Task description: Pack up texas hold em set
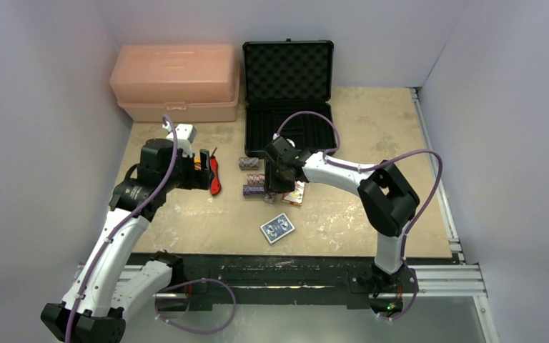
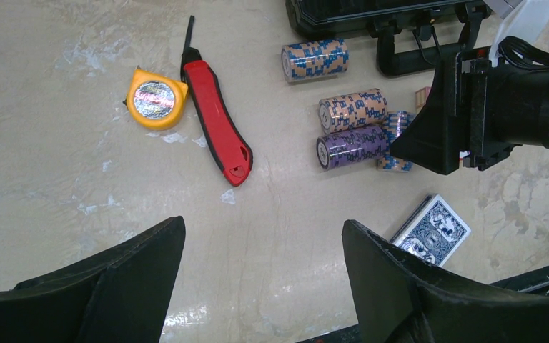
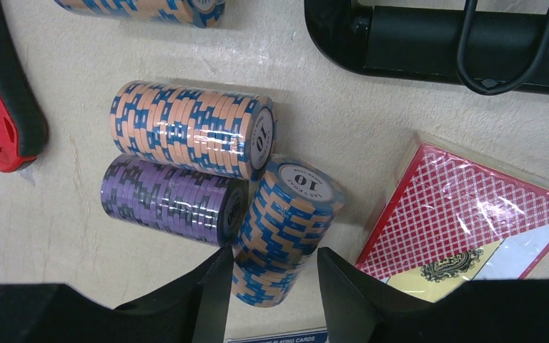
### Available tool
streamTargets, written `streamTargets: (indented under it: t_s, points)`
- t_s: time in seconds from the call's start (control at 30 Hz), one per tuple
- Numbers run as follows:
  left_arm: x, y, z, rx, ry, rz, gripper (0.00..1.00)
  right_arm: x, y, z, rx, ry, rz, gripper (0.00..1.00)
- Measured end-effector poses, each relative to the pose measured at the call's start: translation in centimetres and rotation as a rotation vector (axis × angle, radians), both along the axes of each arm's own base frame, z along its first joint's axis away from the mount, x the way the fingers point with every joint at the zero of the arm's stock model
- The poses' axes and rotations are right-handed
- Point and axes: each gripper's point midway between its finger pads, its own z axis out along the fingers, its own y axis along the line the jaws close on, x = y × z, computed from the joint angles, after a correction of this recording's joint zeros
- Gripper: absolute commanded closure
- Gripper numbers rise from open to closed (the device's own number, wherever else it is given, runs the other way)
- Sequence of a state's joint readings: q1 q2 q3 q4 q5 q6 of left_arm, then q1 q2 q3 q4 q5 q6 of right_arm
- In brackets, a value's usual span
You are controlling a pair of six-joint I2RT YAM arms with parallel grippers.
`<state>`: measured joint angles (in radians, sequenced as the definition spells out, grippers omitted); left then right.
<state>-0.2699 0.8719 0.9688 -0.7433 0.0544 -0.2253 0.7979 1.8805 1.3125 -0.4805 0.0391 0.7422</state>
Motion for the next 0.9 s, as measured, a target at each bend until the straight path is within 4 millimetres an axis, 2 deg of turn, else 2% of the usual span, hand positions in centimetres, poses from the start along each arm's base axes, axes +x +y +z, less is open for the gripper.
streamTargets:
  t_s: [0.63,0.9]
  points:
    - [0.0,0.1,0.0,0.002,-0.003,0.003,0.21,0.6,0.1,-0.8,-0.023,-0.012,-0.021,0.49]
    - [0.0,0.1,0.0,0.003,-0.003,0.005,0.21,0.9,-0.1,-2.0,-0.052,-0.015,-0.029,0.5]
